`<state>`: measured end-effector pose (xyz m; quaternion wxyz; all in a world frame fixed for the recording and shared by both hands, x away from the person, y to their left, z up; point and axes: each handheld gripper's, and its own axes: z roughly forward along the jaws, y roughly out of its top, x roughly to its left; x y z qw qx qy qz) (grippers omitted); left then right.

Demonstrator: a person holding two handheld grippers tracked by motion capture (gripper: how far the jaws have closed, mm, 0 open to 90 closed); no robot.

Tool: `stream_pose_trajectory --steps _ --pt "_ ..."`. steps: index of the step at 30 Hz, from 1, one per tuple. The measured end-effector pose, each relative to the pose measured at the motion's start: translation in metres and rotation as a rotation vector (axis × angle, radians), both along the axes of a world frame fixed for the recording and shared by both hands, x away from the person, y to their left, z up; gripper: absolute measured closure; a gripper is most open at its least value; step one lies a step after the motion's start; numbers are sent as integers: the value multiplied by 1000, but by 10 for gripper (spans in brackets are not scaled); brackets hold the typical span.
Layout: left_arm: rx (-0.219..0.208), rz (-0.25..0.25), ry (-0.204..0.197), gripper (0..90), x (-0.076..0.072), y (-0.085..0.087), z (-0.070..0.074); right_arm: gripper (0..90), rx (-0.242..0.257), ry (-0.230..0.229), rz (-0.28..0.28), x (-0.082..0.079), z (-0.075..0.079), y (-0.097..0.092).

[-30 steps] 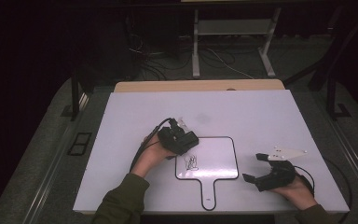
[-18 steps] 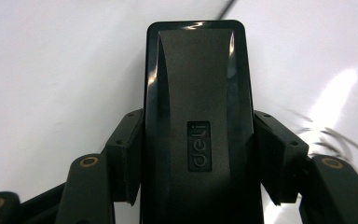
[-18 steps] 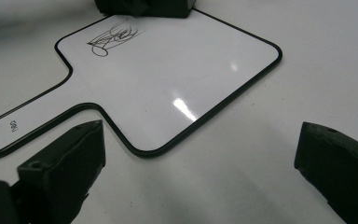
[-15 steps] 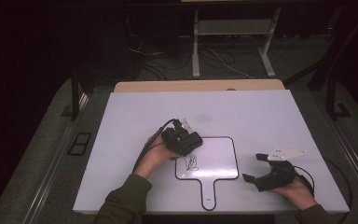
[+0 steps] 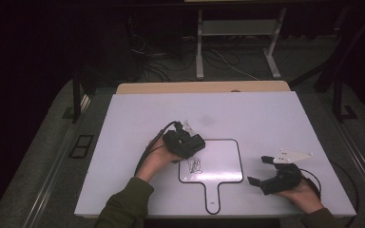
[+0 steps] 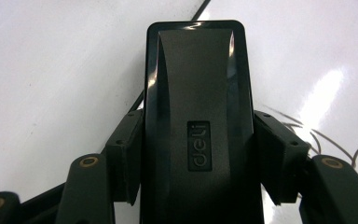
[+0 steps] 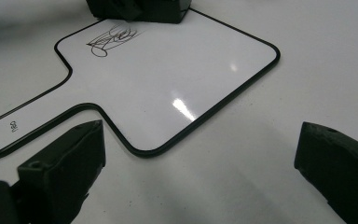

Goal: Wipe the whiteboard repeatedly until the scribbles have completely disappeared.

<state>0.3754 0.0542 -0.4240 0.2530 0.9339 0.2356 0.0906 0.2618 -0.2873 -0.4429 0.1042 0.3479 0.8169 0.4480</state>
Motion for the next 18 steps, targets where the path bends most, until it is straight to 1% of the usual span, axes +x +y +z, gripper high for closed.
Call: stream_pose_trajectory --steps 5,9,13,15,17,18 --pt "-10 -33 9 390 -10 -4 0 7 -1 -1 0 0 0 0" --pt "-18 -64 13 390 -22 -9 -1 7 0 -2 1 0 0 1" --pt "-17 -99 25 390 -32 -15 0 7 -1 1 1 0 0 1" --pt "-23 -107 30 390 -34 -17 0 7 0 0 -1 0 0 1" --pt "-26 -114 42 390 -33 -17 0 7 1 -1 0 0 0 1" --pt "-40 -102 41 390 -31 -15 -1 7 1 0 -1 0 0 1"
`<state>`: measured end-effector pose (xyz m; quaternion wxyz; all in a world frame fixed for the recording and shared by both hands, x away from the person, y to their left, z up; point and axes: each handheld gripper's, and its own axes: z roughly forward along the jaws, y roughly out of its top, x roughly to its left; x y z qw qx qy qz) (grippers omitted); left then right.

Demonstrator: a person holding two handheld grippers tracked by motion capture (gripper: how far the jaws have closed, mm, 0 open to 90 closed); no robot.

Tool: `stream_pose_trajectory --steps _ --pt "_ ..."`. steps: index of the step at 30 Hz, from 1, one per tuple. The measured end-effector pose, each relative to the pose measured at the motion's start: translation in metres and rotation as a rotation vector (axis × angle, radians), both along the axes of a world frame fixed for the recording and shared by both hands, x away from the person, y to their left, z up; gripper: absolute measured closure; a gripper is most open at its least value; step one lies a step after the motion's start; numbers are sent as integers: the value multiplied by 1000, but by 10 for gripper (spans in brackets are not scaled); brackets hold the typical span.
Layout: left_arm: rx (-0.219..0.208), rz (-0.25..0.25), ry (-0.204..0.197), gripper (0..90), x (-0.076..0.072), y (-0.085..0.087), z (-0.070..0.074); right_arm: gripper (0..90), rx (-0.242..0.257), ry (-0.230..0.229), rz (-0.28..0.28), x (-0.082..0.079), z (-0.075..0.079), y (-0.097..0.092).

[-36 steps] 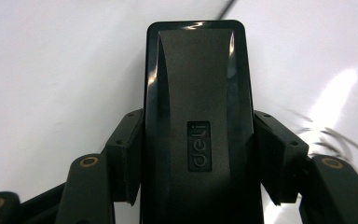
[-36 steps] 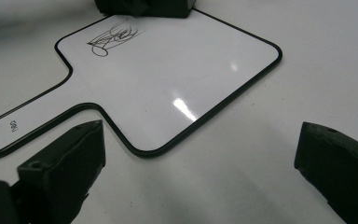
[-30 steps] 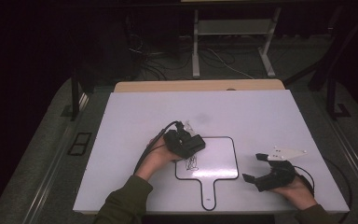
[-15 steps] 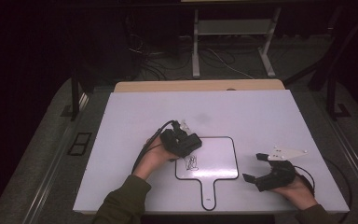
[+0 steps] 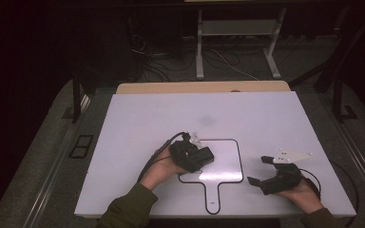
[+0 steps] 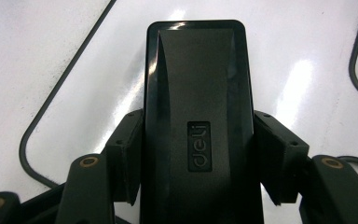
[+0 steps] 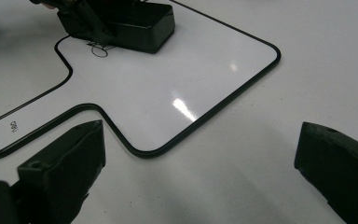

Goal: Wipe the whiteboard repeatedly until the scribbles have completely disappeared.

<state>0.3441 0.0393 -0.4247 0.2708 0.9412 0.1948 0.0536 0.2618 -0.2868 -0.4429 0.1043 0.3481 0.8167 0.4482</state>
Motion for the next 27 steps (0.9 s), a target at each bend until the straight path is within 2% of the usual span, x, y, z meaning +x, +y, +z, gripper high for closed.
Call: stream_pose_trajectory --steps 2,5,8,12,18,22,27 --pt "-2 22 -15 390 4 4 -1 7 -1 0 0 0 0 0" --pt "1 65 -21 390 11 13 -1 7 0 0 -1 -1 1 0" --pt "-3 86 -18 390 14 21 -1 7 1 -1 0 0 0 -1" --pt "22 70 -25 391 9 18 0 7 -1 0 0 0 0 0" --pt "15 41 -16 391 -6 12 0 7 -4 4 0 0 0 0" --pt "20 4 -13 391 -20 6 1 7 -3 1 2 0 0 1" --pt "2 -23 2 391 -34 1 0 7 -4 -1 3 0 0 1"
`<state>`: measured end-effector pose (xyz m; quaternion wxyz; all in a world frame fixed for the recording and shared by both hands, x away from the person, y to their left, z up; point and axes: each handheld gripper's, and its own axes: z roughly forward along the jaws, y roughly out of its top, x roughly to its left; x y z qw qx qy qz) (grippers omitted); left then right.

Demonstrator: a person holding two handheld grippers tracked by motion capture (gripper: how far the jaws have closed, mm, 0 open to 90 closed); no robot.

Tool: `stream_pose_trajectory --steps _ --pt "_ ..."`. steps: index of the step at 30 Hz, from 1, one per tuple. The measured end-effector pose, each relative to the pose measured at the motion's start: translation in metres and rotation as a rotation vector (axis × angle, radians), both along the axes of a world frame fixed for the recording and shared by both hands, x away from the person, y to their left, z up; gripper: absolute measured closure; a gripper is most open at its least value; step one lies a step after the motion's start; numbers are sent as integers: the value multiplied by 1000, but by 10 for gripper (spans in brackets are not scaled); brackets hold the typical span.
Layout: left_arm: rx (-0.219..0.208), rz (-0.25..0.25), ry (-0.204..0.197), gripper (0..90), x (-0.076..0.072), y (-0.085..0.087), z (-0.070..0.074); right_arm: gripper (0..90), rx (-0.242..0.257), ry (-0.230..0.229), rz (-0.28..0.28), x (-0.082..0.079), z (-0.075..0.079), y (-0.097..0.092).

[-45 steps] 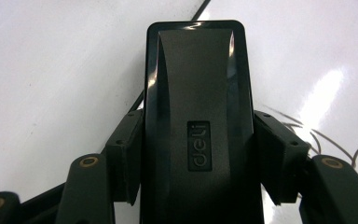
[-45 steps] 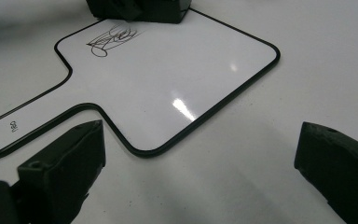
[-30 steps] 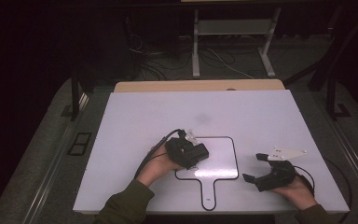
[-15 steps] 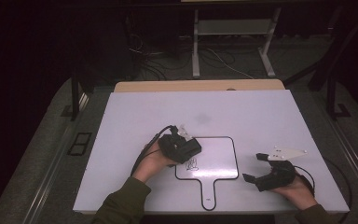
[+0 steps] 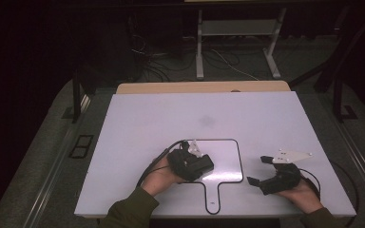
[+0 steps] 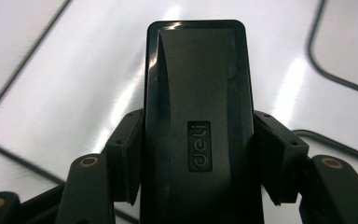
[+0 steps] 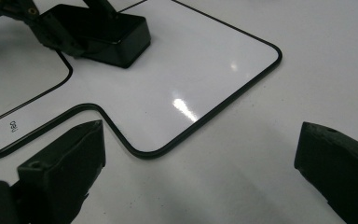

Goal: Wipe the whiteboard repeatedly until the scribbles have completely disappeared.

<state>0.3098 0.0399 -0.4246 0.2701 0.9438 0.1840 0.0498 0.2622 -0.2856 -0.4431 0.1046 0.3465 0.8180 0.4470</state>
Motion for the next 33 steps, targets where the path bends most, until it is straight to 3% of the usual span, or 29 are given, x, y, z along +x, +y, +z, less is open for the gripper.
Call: stream_pose_trajectory --steps 4,9,14,17,26,33 --pt "-10 -8 3 391 -2 1 0 7 1 -1 -1 0 0 0" --pt "8 48 -38 391 14 9 -1 7 1 -1 -1 0 0 0" --pt "4 99 -50 391 26 16 -2 7 -4 -1 0 0 0 0" --pt "20 88 -48 391 23 14 -1 7 -9 -1 2 0 0 1" --pt "10 -2 -28 391 5 -6 -1 7 -12 1 2 0 0 1" --pt "22 36 -57 391 16 -8 -1 7 -12 -2 1 0 0 1"
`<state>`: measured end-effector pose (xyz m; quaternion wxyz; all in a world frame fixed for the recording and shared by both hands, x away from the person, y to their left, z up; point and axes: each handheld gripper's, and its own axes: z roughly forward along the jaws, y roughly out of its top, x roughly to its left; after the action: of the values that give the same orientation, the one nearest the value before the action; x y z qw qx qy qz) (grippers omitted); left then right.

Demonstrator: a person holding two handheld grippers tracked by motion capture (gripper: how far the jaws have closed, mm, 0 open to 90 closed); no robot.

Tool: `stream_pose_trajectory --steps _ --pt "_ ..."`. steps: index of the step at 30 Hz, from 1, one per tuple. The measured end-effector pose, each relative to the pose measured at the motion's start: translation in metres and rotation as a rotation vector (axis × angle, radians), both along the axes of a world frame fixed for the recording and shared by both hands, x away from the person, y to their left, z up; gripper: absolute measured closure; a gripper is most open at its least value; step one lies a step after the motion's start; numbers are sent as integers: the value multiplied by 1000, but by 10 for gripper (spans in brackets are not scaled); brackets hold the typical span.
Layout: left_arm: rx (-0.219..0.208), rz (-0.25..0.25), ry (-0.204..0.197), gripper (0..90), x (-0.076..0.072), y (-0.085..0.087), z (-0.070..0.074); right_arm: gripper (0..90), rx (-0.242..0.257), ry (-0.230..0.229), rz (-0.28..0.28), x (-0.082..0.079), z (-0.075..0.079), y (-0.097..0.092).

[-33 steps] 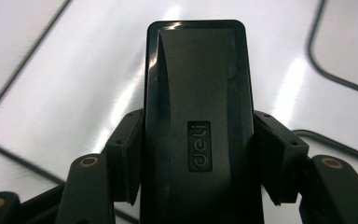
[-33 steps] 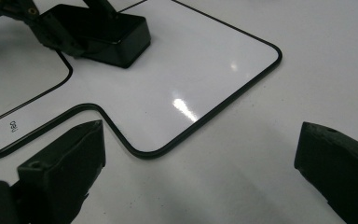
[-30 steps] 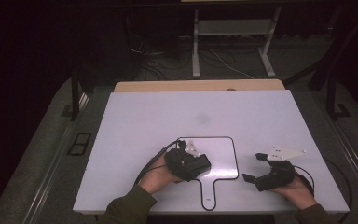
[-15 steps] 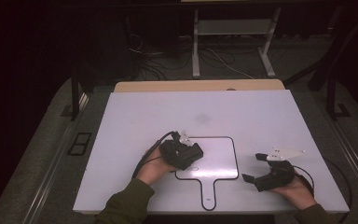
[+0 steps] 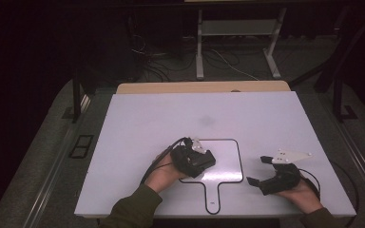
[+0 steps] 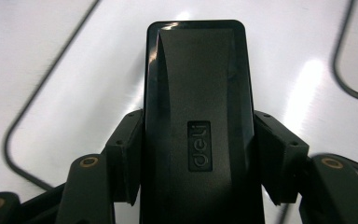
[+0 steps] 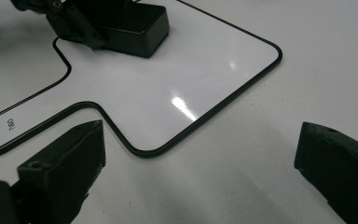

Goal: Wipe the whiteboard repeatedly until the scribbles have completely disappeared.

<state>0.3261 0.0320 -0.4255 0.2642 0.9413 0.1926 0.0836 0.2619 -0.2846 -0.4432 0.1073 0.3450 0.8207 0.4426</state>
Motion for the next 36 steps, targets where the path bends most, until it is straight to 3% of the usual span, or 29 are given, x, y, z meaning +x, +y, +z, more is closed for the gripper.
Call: stream_pose_trajectory --steps 4,10,14,30,36 --pt "1 7 4 391 3 -1 0 7 -1 2 -1 0 0 0" --pt "-3 -45 21 391 -8 -5 0 7 -2 3 0 0 0 0" --pt "-8 -37 20 391 -8 -4 0 7 0 -1 -1 0 0 0" --pt "-17 82 -1 391 18 15 -1 7 -8 -1 1 0 0 0" --pt "-56 126 17 390 28 21 -3 7 -10 1 2 0 0 1"
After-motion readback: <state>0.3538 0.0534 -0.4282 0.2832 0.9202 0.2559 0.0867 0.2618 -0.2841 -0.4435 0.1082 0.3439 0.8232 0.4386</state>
